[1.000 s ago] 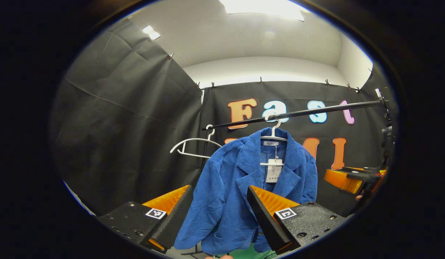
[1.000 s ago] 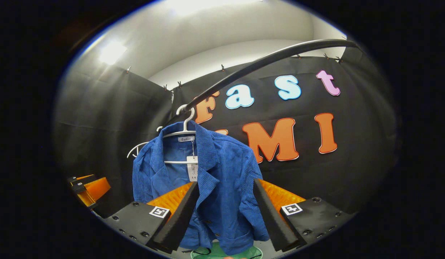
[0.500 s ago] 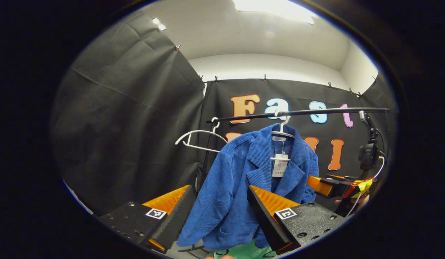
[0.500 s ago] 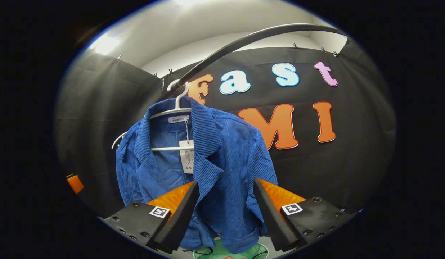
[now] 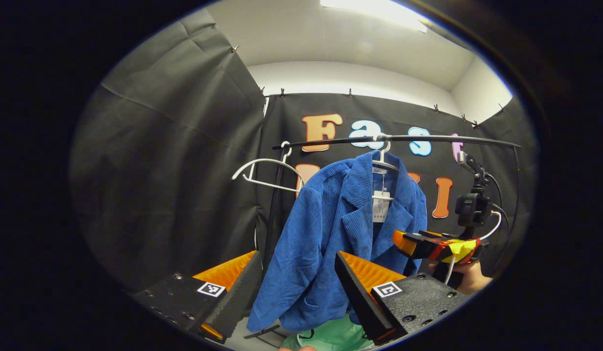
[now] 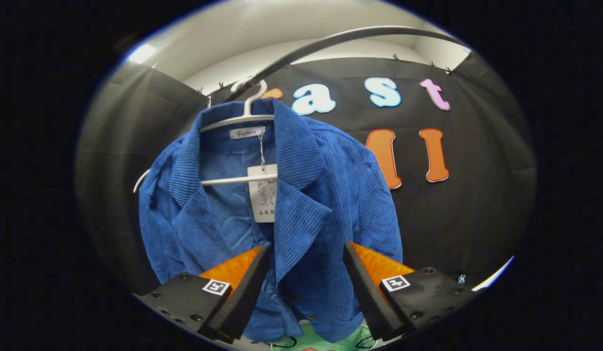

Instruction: Grasp the clothes on the hanger with both hands and then place them into the laundry hamper below.

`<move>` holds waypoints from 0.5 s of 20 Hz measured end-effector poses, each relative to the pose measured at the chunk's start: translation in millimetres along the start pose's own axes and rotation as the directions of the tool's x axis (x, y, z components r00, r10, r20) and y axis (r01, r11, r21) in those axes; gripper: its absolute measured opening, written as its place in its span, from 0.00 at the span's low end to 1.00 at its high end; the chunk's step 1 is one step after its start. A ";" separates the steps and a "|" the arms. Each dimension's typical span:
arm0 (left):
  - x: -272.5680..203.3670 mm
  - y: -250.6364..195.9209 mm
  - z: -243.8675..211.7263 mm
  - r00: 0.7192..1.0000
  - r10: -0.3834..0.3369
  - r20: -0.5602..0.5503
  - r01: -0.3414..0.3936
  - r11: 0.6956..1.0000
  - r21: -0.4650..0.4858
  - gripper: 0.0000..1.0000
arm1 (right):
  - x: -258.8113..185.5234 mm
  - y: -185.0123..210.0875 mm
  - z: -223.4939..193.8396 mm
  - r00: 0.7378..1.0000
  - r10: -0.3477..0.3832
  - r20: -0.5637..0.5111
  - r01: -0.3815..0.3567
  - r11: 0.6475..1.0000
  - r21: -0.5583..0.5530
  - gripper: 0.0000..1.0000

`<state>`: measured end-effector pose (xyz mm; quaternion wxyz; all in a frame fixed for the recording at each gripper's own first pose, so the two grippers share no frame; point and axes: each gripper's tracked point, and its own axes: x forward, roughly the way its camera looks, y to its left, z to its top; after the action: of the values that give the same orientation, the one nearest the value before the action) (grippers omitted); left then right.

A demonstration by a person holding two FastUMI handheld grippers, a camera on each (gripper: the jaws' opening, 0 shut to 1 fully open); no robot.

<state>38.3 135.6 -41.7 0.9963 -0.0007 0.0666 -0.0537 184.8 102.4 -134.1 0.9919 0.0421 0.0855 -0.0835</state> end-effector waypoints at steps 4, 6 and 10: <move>1.9 4.6 -3.6 0.994 0.108 0.003 -0.108 0.994 0.005 0.95 | 41.8 15.7 -27.8 0.996 0.064 -0.059 -0.058 0.993 0.103 0.99; -1.2 1.1 -8.4 0.985 0.175 0.006 -0.175 0.985 0.001 0.95 | 66.7 13.1 -37.5 0.995 0.072 -0.072 -0.064 0.992 0.105 0.99; -12.0 -13.7 -4.5 0.967 0.252 0.046 -0.253 0.967 0.028 0.95 | 84.6 -18.1 -33.6 0.999 0.037 -0.039 -0.035 0.999 0.039 0.91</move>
<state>24.5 123.3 -44.4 0.9961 0.0234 0.0442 0.0724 258.3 74.5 -183.3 0.9904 0.0641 0.1030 -0.0663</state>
